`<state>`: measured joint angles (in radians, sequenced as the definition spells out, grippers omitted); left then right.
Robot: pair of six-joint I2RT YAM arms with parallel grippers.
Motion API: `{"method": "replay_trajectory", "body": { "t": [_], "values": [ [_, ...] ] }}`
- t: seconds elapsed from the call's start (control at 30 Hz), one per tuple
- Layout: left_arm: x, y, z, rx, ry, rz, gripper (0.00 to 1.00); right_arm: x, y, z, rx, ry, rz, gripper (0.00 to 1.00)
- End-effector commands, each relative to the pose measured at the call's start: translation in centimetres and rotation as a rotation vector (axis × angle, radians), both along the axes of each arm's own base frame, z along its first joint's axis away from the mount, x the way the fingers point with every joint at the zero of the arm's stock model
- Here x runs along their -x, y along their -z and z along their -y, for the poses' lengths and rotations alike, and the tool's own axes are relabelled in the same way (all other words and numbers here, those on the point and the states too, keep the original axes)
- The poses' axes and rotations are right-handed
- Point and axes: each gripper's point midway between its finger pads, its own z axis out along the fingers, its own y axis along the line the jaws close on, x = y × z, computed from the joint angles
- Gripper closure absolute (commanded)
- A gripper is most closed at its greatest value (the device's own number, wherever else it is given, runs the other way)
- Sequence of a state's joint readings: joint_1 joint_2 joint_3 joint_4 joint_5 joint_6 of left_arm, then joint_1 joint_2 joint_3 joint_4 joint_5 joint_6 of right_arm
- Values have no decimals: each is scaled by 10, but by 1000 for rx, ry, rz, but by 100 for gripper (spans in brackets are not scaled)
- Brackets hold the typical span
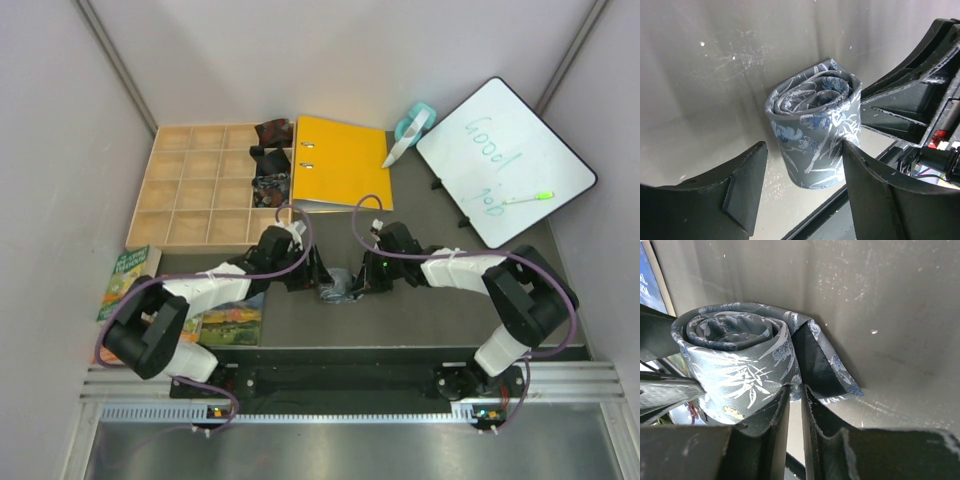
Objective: Roll the ties
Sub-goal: Roll the tie at the center of the board.
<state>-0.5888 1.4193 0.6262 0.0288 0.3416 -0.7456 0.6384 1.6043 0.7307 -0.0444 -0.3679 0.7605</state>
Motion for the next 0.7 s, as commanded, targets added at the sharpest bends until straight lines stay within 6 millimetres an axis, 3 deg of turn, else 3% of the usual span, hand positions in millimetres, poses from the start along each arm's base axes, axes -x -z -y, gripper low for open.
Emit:
{"method": "replay_trajectory", "body": {
  "t": [0.0, 0.23, 0.53, 0.67],
  "values": [
    [-3, 1, 17, 28, 29, 26, 34, -8, -3, 2, -10, 6, 46, 84],
    [-3, 7, 42, -16, 68, 28, 35, -7, -5, 3, -21, 4, 41, 84],
    [-2, 18, 57, -94, 78, 13, 37, -8, -32, 10, -27, -4, 90, 72],
    [-2, 23, 59, -116, 70, 4, 37, -6, -30, 31, 83, 31, 104, 67]
  ]
}}
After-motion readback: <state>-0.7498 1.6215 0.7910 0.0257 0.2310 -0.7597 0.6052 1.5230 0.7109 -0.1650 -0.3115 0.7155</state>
